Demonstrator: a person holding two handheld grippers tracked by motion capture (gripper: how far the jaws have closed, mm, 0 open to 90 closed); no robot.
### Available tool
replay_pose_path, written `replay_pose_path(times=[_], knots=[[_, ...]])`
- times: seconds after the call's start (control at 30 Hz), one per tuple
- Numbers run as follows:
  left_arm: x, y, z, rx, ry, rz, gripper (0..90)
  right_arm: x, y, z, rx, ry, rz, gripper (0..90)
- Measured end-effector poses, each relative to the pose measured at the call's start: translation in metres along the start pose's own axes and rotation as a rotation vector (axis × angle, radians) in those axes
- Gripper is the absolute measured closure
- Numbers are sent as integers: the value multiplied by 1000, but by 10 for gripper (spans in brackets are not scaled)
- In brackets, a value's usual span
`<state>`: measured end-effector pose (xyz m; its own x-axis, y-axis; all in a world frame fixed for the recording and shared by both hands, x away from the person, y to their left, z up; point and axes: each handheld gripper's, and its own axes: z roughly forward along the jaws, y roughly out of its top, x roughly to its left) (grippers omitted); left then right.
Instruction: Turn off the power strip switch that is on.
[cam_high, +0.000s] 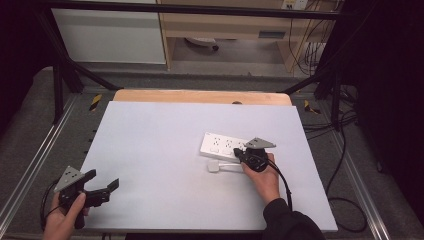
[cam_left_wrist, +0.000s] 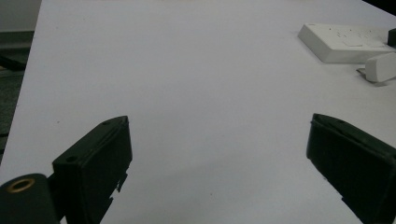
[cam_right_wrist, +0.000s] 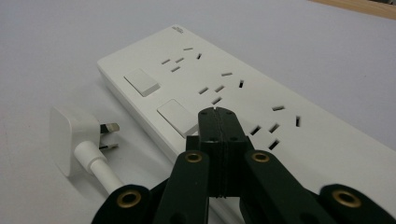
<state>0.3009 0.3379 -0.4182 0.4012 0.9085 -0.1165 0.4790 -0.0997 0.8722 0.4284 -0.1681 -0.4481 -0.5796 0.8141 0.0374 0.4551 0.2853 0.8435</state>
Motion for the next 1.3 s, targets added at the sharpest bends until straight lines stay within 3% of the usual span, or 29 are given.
replay_pose_path(times=[0.93,1.2,1.3], knots=[[0,0,0,-1,0,0,68,-3,2,-4,-11,-10,4,899],[0,0,0,1,0,1,68,-4,4,-8,-28,-5,33,822],[0,0,0,0,1,0,68,-5,6,-10,-40,-7,42,741]])
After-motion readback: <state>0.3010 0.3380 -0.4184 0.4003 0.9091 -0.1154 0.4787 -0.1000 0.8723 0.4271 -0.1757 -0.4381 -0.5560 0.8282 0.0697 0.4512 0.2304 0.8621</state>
